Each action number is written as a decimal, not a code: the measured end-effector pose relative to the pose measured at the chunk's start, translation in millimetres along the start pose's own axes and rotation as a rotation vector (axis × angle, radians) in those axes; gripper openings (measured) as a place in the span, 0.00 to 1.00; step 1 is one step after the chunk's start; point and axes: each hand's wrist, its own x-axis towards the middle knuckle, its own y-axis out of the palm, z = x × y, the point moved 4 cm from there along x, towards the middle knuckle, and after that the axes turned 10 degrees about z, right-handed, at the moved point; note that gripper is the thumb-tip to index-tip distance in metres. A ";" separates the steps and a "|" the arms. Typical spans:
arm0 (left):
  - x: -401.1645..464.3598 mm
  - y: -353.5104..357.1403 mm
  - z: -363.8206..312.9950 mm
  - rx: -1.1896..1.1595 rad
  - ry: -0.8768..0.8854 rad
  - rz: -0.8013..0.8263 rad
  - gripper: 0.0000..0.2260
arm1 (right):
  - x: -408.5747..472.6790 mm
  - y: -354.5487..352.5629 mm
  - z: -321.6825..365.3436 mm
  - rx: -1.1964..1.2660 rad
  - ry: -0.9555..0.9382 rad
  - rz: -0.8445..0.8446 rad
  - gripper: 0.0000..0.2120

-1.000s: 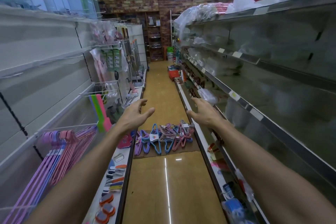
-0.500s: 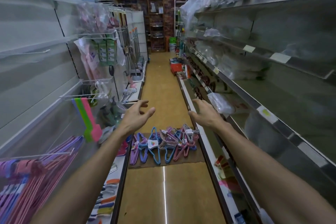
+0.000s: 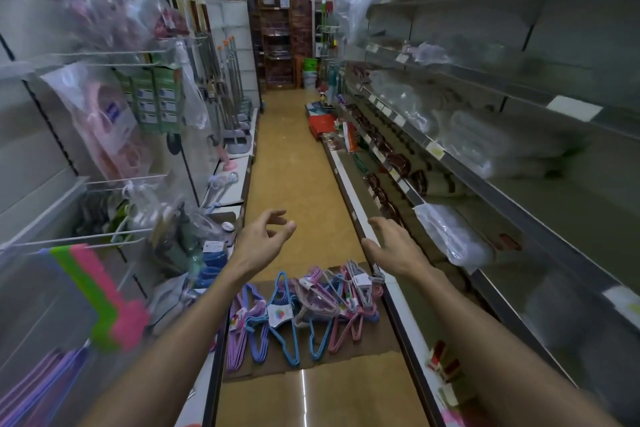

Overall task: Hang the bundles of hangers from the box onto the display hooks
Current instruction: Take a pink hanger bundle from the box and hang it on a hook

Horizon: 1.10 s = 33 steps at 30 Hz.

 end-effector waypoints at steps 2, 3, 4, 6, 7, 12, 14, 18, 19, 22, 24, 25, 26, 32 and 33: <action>38.1 3.9 21.3 -0.018 -0.012 -0.003 0.18 | 41.8 13.6 -13.9 0.008 0.016 0.011 0.25; 57.0 7.3 34.3 -0.039 -0.019 -0.003 0.18 | 63.9 21.9 -21.4 0.003 0.021 0.012 0.25; 75.1 12.2 48.9 -0.059 -0.027 -0.001 0.17 | 86.4 31.4 -29.2 -0.003 0.021 0.011 0.25; 111.2 27.1 82.1 -0.080 -0.039 0.012 0.17 | 133.1 55.6 -47.0 -0.006 0.017 0.017 0.24; 129.9 37.0 100.2 -0.083 -0.043 0.020 0.17 | 157.0 70.0 -57.2 -0.007 0.014 0.021 0.24; 220.6 93.7 206.0 -0.082 -0.049 0.042 0.16 | 278.0 166.3 -119.9 -0.004 -0.017 0.064 0.23; 252.5 118.9 256.0 -0.092 -0.060 0.030 0.16 | 318.6 214.7 -150.0 0.009 -0.024 0.092 0.23; 301.0 178.6 360.7 -0.113 -0.090 0.004 0.16 | 382.5 315.7 -212.5 -0.004 -0.040 0.137 0.23; 309.4 194.4 385.0 -0.108 -0.093 0.001 0.16 | 395.1 338.8 -226.8 -0.010 -0.044 0.141 0.23; 330.0 240.6 452.4 -0.115 -0.101 -0.019 0.17 | 430.1 400.2 -264.4 -0.029 -0.065 0.141 0.24; 341.3 270.9 489.8 -0.129 -0.105 -0.027 0.17 | 451.5 434.8 -287.0 -0.056 -0.081 0.130 0.23; 347.1 284.4 507.0 -0.136 -0.105 -0.029 0.17 | 462.0 450.5 -296.5 -0.070 -0.090 0.120 0.23; 352.7 297.1 523.1 -0.143 -0.107 -0.031 0.17 | 472.7 465.8 -305.5 -0.077 -0.102 0.112 0.23; 385.0 353.9 613.5 -0.190 -0.123 -0.105 0.12 | 526.6 550.9 -352.0 -0.085 -0.146 0.132 0.23; 389.4 360.4 626.4 -0.200 -0.124 -0.120 0.12 | 535.0 564.4 -359.4 -0.089 -0.146 0.136 0.23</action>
